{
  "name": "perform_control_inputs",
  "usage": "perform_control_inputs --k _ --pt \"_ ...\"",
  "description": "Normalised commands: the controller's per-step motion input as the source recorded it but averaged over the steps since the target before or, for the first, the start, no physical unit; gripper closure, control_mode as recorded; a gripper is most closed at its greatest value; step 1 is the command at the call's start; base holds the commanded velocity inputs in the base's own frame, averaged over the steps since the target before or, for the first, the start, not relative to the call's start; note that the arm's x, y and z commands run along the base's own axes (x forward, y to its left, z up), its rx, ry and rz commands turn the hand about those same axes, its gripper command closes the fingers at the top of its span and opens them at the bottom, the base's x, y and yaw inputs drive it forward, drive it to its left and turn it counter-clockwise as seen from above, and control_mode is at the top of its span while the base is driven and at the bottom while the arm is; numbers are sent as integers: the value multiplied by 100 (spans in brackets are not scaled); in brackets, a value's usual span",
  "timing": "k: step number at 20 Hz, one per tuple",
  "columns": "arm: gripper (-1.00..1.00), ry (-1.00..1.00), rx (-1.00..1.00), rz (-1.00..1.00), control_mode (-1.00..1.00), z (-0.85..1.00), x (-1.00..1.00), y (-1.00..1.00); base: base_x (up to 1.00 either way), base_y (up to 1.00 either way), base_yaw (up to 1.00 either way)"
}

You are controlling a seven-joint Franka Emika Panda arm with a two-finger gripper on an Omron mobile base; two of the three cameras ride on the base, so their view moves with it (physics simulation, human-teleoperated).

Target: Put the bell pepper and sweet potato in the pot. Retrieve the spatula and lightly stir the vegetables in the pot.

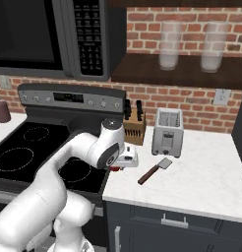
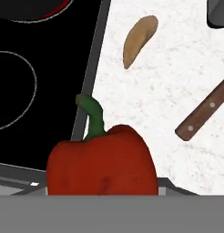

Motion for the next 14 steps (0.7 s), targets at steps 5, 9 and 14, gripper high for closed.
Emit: perform_control_inputs --k 5,9,14 --pt "100 -1 9 3 -100 93 0 74 0 0 0" --pt "100 0 14 9 -100 71 12 78 0 0 0" --pt "100 0 13 10 -100 48 25 67 0 0 0"
